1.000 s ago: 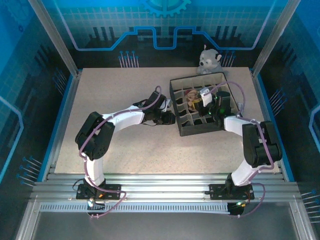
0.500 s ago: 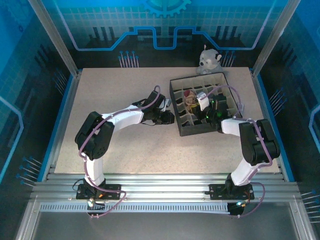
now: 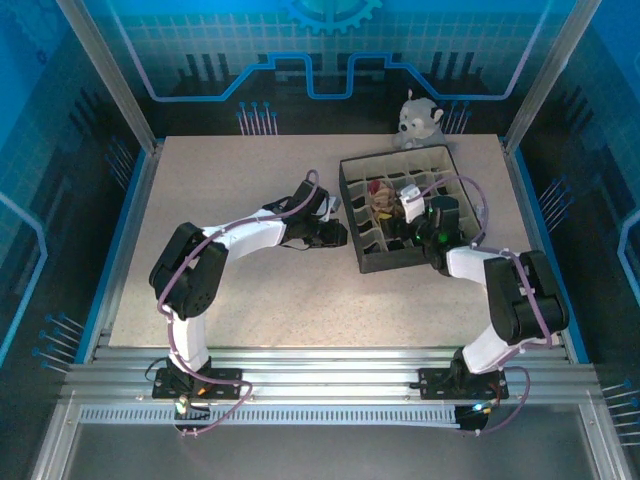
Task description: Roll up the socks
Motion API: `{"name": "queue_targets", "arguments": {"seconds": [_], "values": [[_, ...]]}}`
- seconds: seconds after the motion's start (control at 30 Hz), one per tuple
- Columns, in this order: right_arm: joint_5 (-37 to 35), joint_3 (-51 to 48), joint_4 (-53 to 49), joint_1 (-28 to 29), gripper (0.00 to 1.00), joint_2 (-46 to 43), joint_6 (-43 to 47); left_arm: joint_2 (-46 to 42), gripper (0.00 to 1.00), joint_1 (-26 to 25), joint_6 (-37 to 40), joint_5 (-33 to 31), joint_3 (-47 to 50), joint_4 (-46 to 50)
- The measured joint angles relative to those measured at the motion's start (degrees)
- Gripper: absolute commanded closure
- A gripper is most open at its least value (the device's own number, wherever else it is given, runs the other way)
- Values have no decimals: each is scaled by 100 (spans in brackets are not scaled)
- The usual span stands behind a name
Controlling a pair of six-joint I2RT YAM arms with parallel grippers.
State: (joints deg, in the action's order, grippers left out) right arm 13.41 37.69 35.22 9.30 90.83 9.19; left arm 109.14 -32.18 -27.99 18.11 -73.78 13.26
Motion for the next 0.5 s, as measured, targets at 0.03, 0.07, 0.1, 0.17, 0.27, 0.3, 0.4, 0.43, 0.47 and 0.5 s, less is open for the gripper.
{"name": "queue_targets", "arguments": {"seconds": [0.03,0.07,0.1,0.17,0.27,0.3,0.4,0.43,0.47,0.5], "values": [[-11,0,7,0,25,-63,-17,0,81,7,0,2,0,2],[-15,2,11,0,24,-140,-44,0,81,11,0,0,0,2],[-13,0,28,-4,24,-208,-81,0,81,17,0,0,0,2],[4,2,48,-13,24,-319,-149,0,81,22,2,0,0,2],[28,2,42,-42,26,-490,-284,0,81,33,0,0,0,4],[44,26,9,-44,28,-544,-343,0,81,37,2,0,0,4],[120,354,-387,-52,36,-597,-533,0,81,59,4,-2,0,24],[153,527,-568,-52,39,-597,-608,0,81,63,2,-2,0,26],[192,743,-793,-57,43,-590,-686,0,81,72,4,-2,0,28],[225,1019,-1047,-61,48,-551,-761,0,81,76,4,-2,0,28]]}}
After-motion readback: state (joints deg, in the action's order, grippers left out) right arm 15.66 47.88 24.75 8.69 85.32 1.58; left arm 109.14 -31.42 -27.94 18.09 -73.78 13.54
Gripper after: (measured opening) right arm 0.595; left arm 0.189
